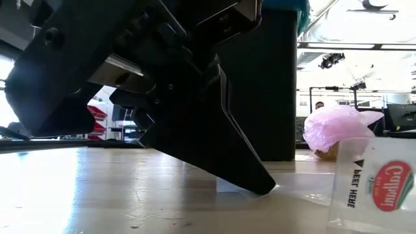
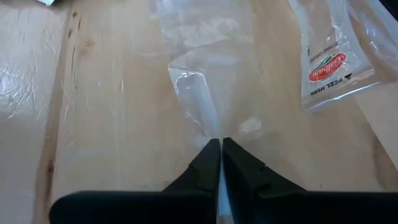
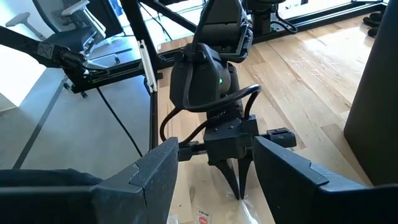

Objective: Place trash/remove bag and relplace
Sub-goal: Put the transparent plastic into the trash bin

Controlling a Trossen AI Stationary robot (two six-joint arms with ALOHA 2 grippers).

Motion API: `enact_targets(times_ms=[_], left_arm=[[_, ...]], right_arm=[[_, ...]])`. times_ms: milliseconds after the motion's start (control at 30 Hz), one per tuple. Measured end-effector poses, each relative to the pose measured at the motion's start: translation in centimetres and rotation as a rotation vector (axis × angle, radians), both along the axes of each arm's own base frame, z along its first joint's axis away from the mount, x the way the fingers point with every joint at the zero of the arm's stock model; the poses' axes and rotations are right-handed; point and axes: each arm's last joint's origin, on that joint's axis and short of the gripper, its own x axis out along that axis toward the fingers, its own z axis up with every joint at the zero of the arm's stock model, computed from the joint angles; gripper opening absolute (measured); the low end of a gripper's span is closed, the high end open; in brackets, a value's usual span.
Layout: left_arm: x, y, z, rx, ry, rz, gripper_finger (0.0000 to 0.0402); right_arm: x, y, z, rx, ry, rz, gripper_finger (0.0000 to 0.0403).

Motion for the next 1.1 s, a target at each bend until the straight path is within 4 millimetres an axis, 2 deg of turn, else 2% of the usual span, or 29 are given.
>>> enact_targets(times_ms=[200,467,633,900,1000,1100], left_arm=[[-0.2,0.3,2.2,0.046,-0.046,-0.011,0.0000],[-1.7,1.2,9.8,0.147,-0.188,0.028,0.0000],[-3.5,2.0,15.7,0.200,-0.335,0.068,0.0000],[-6.3,4.6,24.0,0.314,-0.598,0.169,0.0000],[-6.6,6.2,26.2,0.370,-0.676,0.199,0.0000],[-6.5,8.7,27.7,0.430,-0.711,0.260,0.0000]], right_arm=[[0.0,0.0,0.0,0.001,0.000,0.000,0.0195],[-0.2,0.3,0.2,0.013,-0.017,0.006,0.0195],[-0.9,1.0,0.3,0.028,-0.026,0.032,0.0195],[-2.0,1.9,0.3,0.059,-0.043,0.028,0.0195],[-2.3,2.0,0.4,0.055,-0.054,0.019,0.0195],[-2.3,2.0,0.4,0.057,-0.058,0.017,0.0195]])
